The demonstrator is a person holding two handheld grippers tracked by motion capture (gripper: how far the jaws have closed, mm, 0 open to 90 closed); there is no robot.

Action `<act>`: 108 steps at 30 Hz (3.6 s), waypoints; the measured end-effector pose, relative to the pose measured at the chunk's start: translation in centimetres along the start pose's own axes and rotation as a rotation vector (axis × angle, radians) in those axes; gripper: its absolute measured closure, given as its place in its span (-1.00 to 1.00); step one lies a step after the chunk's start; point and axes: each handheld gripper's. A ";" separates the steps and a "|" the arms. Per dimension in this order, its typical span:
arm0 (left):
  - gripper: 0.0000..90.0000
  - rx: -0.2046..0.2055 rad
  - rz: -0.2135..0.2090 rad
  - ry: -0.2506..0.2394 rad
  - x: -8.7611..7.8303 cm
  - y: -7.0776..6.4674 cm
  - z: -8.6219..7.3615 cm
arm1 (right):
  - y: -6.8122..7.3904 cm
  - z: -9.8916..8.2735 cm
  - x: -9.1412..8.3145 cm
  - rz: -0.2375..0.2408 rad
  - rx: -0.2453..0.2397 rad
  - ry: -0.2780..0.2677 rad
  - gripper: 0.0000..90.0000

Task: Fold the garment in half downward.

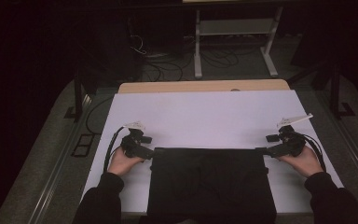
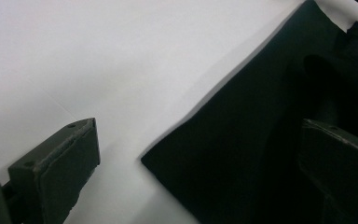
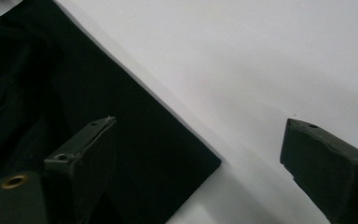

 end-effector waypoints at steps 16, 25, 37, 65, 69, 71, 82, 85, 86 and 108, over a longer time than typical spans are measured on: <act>-0.87 0.020 -0.028 0.035 0.5 -0.3 -0.1 | 0.3 -0.2 0.9 0.018 -0.016 0.053 -0.63; -0.68 0.030 -0.027 0.057 0.5 -0.5 -0.1 | 0.3 -0.3 1.1 0.026 -0.010 0.074 -0.43; -0.12 0.059 0.044 0.069 -0.1 -0.5 -0.1 | 0.6 -0.4 1.5 -0.013 -0.039 0.112 -0.02; 0.88 0.145 0.091 0.121 -0.2 -1.7 0.4 | 1.5 -0.4 1.7 -0.017 -0.055 0.149 0.86; 0.88 0.149 0.084 0.090 -0.7 -1.8 0.6 | 1.6 -0.4 1.6 -0.033 -0.054 0.141 0.88; 0.88 0.152 0.085 0.074 -1.0 -1.8 0.7 | 1.6 -0.3 1.4 -0.041 -0.047 0.125 0.89; 0.89 0.177 0.146 0.029 -2.2 -2.3 1.5 | 2.3 0.8 0.4 -0.100 -0.074 0.080 0.90; 0.89 0.178 0.159 0.027 -2.3 -2.4 1.9 | 2.3 1.2 0.0 -0.112 -0.078 0.063 0.90; 0.89 0.184 0.166 0.030 -2.2 -2.4 2.1 | 2.4 1.3 -0.1 -0.121 -0.079 0.058 0.90; 0.89 0.226 0.277 0.119 -1.7 -1.6 6.1 | 0.6 4.5 -1.5 -0.184 -0.064 0.021 0.90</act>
Point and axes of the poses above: each handheld gripper's, and its own axes: x roughly forward along the jaws, z roughly out of its top, y roughly to its left, and after that the axes turned 3 degrees about z, right-handed
